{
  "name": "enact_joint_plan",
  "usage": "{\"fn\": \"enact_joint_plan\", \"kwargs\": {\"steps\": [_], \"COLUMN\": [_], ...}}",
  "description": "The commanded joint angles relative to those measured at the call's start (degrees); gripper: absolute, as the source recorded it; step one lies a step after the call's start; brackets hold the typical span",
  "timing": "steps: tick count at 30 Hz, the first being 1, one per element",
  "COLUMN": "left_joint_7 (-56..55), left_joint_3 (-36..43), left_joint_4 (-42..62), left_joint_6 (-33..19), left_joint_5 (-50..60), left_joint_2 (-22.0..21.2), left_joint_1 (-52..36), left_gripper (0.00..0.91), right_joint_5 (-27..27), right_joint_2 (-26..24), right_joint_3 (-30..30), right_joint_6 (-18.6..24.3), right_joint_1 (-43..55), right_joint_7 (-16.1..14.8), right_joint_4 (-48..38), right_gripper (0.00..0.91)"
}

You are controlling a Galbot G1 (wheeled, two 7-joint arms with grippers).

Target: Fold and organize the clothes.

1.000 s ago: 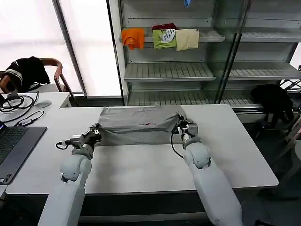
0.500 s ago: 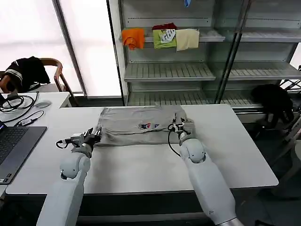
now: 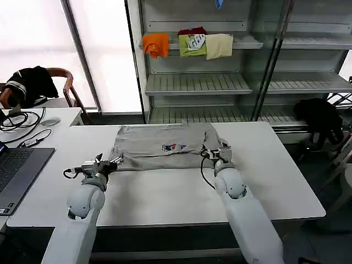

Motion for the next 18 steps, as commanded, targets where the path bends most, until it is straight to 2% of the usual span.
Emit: {"fn": "enact_joint_plan", "kwargs": {"steps": [1, 8, 18], "left_joint_7": [-0.1, 0.1, 0.6], "left_joint_3": [-0.1, -0.1, -0.4], "left_joint_4": [-2.5, -0.3, 1.8], "left_joint_6": [0.7, 0.7, 0.6], "left_joint_5": [1.6, 2.6, 3.2], "left_joint_2": [0.2, 0.1, 0.2], "left_joint_1": [3.5, 2.8, 2.6], "left_gripper": [0.907, 0.907, 0.907], "right_joint_5": [1.1, 2.8, 4.3], "right_joint_2": [-4.5, -6.1, -5.7], "right_joint_3": [0.3, 0.7, 0.2], "right_joint_6": [-0.4, -0.4, -0.4], "right_joint_1": [-4.4, -6.7, -7.6], "right_joint_7": [0.9, 1.0, 0.6], "right_joint_4": [6.4, 7.7, 5.2], "right_gripper": [0.907, 0.907, 0.907]}}
